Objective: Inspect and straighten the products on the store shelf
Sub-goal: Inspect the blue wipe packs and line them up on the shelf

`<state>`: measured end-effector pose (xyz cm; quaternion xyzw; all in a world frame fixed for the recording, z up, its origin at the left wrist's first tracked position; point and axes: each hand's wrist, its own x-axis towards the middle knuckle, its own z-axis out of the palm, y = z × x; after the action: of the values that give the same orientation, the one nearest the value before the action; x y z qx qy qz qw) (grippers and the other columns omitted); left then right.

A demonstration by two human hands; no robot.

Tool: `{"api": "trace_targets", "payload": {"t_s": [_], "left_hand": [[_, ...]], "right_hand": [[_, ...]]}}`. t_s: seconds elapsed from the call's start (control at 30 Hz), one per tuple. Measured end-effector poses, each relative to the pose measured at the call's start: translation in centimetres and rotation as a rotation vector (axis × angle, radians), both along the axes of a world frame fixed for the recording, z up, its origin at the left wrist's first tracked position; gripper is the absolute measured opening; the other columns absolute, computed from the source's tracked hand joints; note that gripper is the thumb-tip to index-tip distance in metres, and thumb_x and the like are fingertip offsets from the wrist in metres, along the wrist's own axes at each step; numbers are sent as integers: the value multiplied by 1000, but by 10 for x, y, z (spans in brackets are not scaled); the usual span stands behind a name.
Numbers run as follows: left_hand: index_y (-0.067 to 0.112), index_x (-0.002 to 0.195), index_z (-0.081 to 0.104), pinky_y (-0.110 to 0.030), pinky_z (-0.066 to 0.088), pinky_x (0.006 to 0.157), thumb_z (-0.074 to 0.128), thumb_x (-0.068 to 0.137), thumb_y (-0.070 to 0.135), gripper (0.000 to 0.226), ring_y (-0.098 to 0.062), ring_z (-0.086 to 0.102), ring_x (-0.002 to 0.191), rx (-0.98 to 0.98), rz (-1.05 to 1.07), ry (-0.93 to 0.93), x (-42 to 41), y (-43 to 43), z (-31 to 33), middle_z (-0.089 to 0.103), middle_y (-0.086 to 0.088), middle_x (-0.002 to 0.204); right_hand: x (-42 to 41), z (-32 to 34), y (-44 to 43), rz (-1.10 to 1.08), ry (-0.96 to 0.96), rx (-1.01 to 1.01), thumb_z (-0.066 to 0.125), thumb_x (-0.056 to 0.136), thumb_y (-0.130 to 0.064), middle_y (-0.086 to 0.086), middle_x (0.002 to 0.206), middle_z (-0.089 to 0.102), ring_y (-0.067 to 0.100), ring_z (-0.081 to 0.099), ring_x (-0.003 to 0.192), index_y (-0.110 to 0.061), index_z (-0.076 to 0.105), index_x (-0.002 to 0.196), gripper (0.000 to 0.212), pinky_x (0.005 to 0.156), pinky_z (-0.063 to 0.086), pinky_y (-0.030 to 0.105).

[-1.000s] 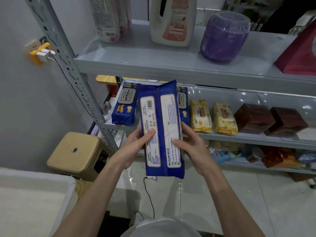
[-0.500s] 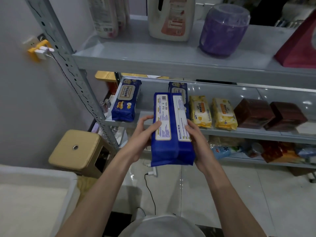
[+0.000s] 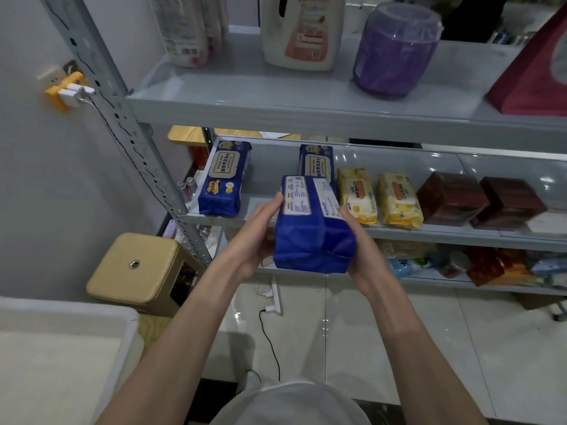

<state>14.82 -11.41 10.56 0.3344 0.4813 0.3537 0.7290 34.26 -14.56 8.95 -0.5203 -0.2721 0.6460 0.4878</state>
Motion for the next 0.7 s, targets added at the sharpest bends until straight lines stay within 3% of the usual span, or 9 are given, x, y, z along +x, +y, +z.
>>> {"api": "trace_targets", "payload": {"t_s": [0.07, 0.13, 0.23, 0.3, 0.4, 0.47, 0.57, 0.7], "left_hand": [[23, 136, 54, -45, 60, 88, 71, 79, 59, 70, -26, 73, 109, -52, 7, -56, -5, -2, -1, 73, -8, 123], [19, 127, 57, -38, 61, 78, 71, 77, 51, 61, -22, 76, 96, -118, 26, -107, -11, -4, -1, 77, -7, 111], [17, 112, 63, -34, 59, 76, 66, 85, 44, 39, -19, 76, 80, -224, 59, -199, -17, -6, -2, 79, -6, 95], [16, 114, 63, -32, 61, 71, 65, 86, 43, 39, -19, 77, 80, -245, 69, -229, -19, -7, -2, 79, -7, 96], [17, 118, 62, -36, 59, 79, 67, 83, 44, 45, -20, 77, 86, -248, 59, -224, -21, -9, -2, 79, -7, 102], [20, 126, 58, -39, 59, 82, 68, 86, 42, 46, -22, 76, 92, -192, 58, -182, -21, -9, -1, 76, -8, 113], [31, 133, 51, -42, 63, 77, 69, 93, 27, 44, -24, 74, 101, 25, 58, 18, -18, -7, 2, 65, -7, 127], [39, 145, 37, -29, 59, 78, 80, 85, 17, 77, -7, 62, 110, 381, -39, 373, -10, -12, 5, 51, 15, 133]], "right_hand": [[-2, 0, 0, 43, -77, 17, 63, 91, -58, -4, 126, 73, 20, 72, 113, -37, 57, 138, 51, 93, 60, 44], [-5, 2, 0, 82, -154, 41, 57, 97, -58, -6, 135, 66, 19, 67, 118, -41, 51, 146, 52, 91, 61, 41], [-10, 10, -1, 118, -185, 88, 54, 101, -50, -18, 129, 57, 8, 61, 113, -43, 44, 150, 51, 79, 62, 30], [-12, 14, 0, 128, -192, 100, 55, 101, -46, -23, 123, 53, 4, 58, 110, -43, 42, 151, 53, 78, 61, 28], [-14, 13, 0, 134, -203, 70, 58, 98, -49, -18, 129, 55, 8, 59, 115, -43, 44, 149, 53, 83, 61, 33], [-13, 11, 2, 148, -202, 34, 59, 95, -56, -9, 133, 62, 15, 63, 117, -40, 51, 145, 53, 87, 60, 36], [-9, 14, 5, 138, -234, -15, 55, 94, -62, -4, 116, 76, 15, 73, 107, -29, 66, 128, 48, 92, 56, 37], [-12, 12, 9, 142, -201, -37, 62, 90, -60, -2, 110, 79, 15, 75, 103, -21, 67, 126, 53, 92, 57, 37]]}}
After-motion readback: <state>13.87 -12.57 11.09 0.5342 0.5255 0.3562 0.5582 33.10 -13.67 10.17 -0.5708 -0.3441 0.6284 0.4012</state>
